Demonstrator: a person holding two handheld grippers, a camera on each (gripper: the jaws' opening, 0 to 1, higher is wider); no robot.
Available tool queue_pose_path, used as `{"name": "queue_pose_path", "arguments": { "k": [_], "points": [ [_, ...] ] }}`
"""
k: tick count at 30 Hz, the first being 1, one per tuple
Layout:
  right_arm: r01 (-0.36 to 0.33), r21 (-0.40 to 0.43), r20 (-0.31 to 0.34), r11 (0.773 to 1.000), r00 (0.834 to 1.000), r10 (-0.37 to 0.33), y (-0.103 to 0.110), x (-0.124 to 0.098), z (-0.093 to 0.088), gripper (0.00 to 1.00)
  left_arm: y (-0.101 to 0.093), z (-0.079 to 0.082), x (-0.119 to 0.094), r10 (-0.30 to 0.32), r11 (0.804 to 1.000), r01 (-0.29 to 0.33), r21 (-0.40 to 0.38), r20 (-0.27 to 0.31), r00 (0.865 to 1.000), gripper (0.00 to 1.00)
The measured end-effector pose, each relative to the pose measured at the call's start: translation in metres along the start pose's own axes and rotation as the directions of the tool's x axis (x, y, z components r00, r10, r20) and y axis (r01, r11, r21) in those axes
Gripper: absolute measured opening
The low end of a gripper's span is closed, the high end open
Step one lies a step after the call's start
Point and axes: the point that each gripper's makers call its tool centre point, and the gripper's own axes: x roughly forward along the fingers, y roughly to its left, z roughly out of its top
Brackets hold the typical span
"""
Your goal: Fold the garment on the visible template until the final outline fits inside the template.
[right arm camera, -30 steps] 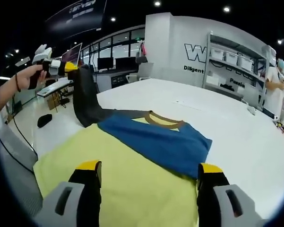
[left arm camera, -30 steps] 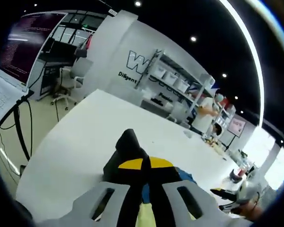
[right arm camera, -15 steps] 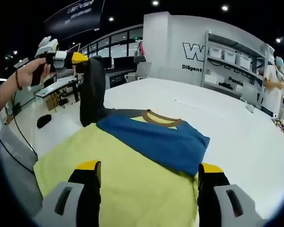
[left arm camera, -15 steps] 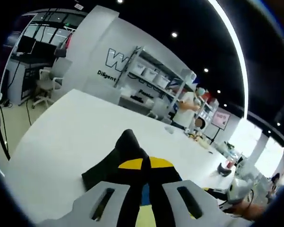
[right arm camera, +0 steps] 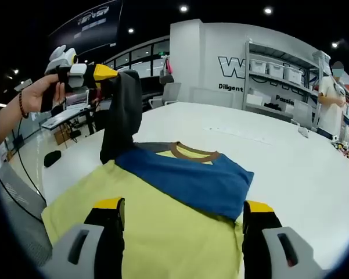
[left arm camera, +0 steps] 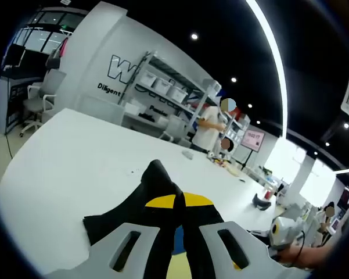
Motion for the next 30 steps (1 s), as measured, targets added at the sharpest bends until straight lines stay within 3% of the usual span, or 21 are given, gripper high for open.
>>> {"name": "queue_pose_path", "arguments": {
  "k": [8, 17, 25, 30],
  "points": [
    [-0.006, -0.006, -0.015, 1.000, 1.000, 0.006, 0.003, 0.000, -0.003, 0.88, -0.021, -0.004, 0.022, -0.062, 0.998, 0.062, 0.016, -0.031, 0.998, 0.00],
    [-0.020, -0.008, -0.038, 1.000, 0.999, 0.019, 0.006, 0.001, -0.008, 0.90, -0.035, -0.025, 0.057, -0.117, 0.992, 0.121, 0.037, -0.106, 0.987, 0.00],
    [-0.011, -0.016, -0.060, 1.000, 0.998, 0.010, 0.005, 0.002, -0.012, 0.92, -0.042, -0.065, 0.085, -0.117, 0.992, 0.125, 0.029, -0.189, 0.975, 0.00],
    [-0.021, -0.020, -0.075, 1.000, 0.997, 0.019, 0.007, 0.003, -0.016, 0.92, -0.045, -0.096, 0.104, -0.113, 0.992, 0.123, 0.026, -0.258, 0.960, 0.00]
  ]
}}
